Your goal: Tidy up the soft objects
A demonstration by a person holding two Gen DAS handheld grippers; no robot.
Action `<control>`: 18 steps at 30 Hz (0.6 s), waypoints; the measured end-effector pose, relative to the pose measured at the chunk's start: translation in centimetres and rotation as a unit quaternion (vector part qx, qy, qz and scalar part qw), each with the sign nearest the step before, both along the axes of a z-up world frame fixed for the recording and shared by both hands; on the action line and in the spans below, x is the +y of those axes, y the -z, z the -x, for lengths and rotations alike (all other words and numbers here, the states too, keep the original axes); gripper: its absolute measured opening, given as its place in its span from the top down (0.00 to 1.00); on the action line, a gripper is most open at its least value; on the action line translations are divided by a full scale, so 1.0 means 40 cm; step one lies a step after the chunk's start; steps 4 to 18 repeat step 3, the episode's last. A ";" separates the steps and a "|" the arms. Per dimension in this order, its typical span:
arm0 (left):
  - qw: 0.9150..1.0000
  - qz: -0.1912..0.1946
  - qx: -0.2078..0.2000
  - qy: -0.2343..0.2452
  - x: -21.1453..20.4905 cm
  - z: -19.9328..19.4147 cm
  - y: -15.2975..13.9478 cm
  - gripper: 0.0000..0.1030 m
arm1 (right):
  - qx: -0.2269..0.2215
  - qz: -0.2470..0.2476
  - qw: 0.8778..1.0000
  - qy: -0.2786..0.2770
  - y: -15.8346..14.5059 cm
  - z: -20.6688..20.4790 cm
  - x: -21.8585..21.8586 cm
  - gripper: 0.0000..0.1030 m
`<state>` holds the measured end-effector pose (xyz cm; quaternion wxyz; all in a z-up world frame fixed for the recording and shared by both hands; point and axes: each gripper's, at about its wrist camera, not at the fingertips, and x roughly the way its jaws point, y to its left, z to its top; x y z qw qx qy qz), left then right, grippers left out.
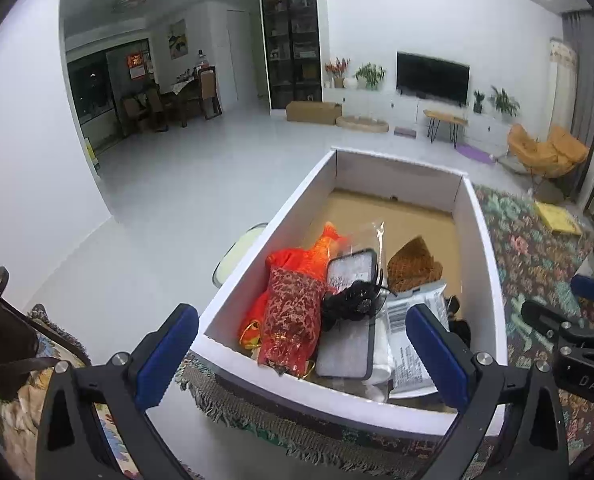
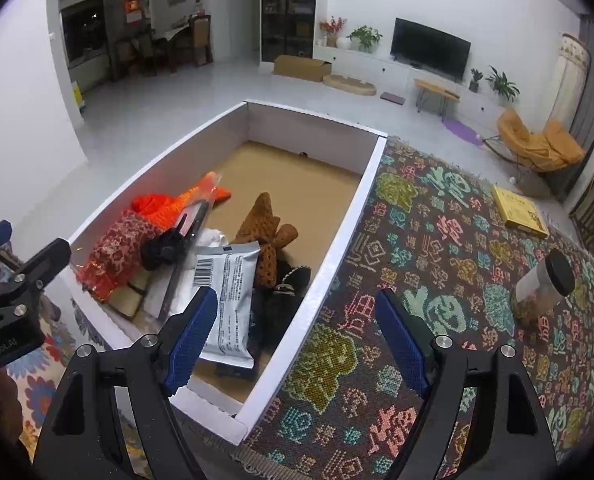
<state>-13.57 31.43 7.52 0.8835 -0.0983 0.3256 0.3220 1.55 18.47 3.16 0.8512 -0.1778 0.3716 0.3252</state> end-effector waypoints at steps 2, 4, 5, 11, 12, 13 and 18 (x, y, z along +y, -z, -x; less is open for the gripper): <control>1.000 -0.006 -0.012 0.004 -0.009 0.005 -0.004 0.00 | 0.000 -0.003 1.000 0.001 0.001 -0.002 -0.003 0.19; 1.000 -0.011 -0.011 0.008 -0.015 0.002 -0.004 0.00 | 0.001 -0.006 1.000 0.002 0.002 -0.003 -0.007 0.19; 1.000 -0.011 -0.011 0.008 -0.015 0.002 -0.004 0.00 | 0.001 -0.006 1.000 0.002 0.002 -0.003 -0.007 0.19; 1.000 -0.011 -0.011 0.008 -0.015 0.002 -0.004 0.00 | 0.001 -0.006 1.000 0.002 0.002 -0.003 -0.007 0.19; 1.000 -0.011 -0.011 0.008 -0.015 0.002 -0.004 0.00 | 0.001 -0.006 1.000 0.002 0.002 -0.003 -0.007 0.19; 1.000 -0.011 -0.011 0.008 -0.015 0.002 -0.004 0.00 | 0.001 -0.006 1.000 0.002 0.002 -0.003 -0.007 0.19; 1.000 -0.011 -0.011 0.008 -0.015 0.002 -0.004 0.00 | 0.001 -0.006 1.000 0.002 0.002 -0.003 -0.007 0.19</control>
